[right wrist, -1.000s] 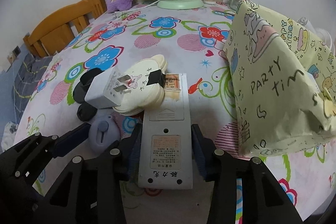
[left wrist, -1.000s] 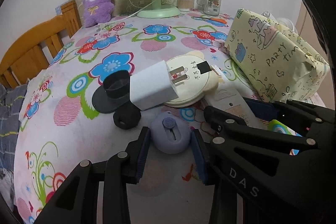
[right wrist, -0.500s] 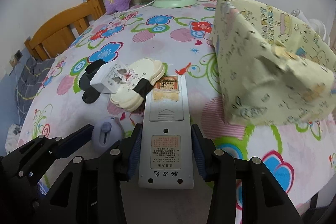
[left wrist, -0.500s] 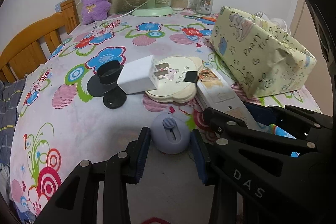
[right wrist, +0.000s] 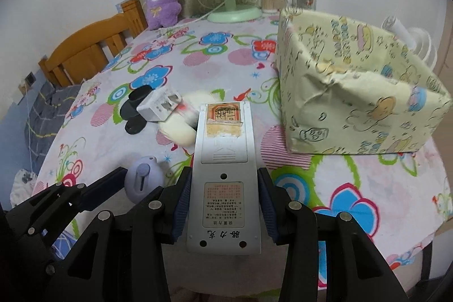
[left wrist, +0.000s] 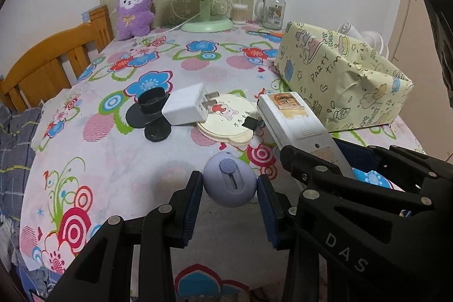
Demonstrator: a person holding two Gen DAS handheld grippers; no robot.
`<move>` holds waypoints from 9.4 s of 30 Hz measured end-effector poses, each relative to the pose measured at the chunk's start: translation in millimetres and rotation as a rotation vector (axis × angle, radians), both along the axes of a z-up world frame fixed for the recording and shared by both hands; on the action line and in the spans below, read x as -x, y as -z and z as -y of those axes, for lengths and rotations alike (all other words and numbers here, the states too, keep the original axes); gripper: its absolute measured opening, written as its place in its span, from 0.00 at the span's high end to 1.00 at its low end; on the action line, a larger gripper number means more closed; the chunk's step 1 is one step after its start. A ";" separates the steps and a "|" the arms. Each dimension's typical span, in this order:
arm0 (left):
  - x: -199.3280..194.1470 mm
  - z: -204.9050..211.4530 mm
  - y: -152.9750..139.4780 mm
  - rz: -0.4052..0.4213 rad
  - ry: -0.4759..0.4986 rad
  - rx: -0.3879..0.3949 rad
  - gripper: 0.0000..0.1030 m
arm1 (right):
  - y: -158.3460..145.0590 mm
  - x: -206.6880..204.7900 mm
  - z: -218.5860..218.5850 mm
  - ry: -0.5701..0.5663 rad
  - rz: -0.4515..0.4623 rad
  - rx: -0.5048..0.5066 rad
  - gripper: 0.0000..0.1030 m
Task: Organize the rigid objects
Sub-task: 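Carry the lavender gadget in the left tool while the right tool carries the power bank to the yellow box, then lower both held items into the yellow box and open both tools, then withdraw both tools from the box back toward the remaining items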
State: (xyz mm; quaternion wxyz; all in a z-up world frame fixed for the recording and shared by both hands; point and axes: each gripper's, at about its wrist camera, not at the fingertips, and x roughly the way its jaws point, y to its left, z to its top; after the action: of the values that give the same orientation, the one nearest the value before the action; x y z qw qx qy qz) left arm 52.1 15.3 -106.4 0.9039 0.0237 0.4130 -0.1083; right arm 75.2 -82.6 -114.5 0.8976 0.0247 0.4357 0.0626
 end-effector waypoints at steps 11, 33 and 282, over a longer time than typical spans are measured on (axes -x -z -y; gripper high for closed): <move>-0.5 4.2 -25.8 0.031 0.008 0.006 0.61 | -27.8 3.3 6.2 0.019 0.032 -0.009 0.54; -11.8 35.8 -86.8 0.120 0.030 -0.009 0.61 | -92.7 -4.4 37.2 0.040 0.120 -0.009 0.54; -11.6 -32.1 -6.2 0.069 0.023 0.004 0.00 | -24.6 8.9 -25.0 -0.021 0.214 0.081 0.00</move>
State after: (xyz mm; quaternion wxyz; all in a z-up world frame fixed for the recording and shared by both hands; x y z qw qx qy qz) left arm 63.7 47.3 -100.1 0.9165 0.0303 0.3809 -0.1186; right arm 66.3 -57.6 -89.9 0.9384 -0.0230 0.3400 0.0567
